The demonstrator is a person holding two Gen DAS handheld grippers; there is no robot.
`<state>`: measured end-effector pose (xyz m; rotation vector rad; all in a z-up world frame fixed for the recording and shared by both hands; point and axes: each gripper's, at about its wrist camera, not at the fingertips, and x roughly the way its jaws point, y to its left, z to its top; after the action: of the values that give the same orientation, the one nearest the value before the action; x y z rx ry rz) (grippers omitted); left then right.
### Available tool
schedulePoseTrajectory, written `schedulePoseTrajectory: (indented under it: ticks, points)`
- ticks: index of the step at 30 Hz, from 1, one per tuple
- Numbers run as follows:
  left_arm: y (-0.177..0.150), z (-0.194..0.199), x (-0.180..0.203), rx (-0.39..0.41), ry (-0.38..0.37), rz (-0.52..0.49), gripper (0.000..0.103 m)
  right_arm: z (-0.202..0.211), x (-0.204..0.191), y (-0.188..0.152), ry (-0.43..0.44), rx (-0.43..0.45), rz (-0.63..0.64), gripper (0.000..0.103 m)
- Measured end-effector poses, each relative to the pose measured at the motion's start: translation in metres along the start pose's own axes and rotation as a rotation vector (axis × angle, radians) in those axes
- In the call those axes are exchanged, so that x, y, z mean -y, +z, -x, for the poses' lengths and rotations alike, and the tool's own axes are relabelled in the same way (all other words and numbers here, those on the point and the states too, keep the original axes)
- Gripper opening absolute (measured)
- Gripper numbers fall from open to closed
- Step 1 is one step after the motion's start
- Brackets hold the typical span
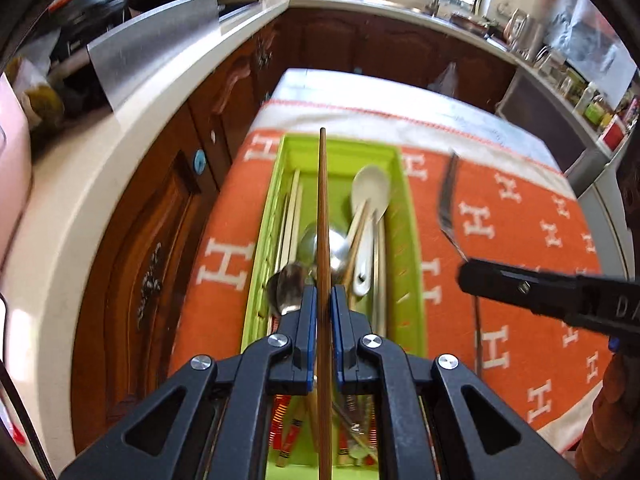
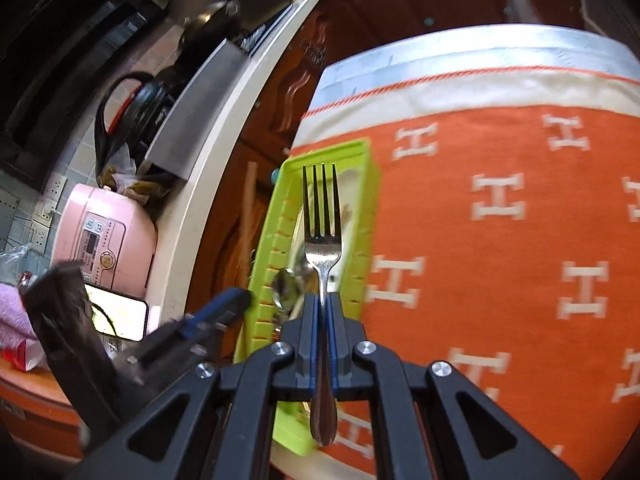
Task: Organize utensils
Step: 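Carry the chopstick and fork into the green tray and open both grippers, then withdraw both grippers from the tray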
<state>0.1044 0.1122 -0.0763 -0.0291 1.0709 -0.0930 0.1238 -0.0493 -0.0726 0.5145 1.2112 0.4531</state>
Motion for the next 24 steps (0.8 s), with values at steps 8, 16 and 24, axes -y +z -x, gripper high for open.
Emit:
schedulePoseTrajectory:
  ticks: [8,16,24]
  points:
    - [-0.009,-0.02,-0.004,-0.01,0.035,-0.011,0.014,-0.051,0.01,0.011,-0.039,-0.086,-0.125,0.008]
    - [-0.009,-0.002,0.0,0.049,-0.008,-0.004,0.057,-0.03,0.004,-0.002,-0.088,-0.045,-0.035,0.008]
    - [-0.012,0.02,0.009,0.1,-0.02,0.002,0.098,0.01,0.009,-0.023,-0.224,0.043,0.105,0.008]
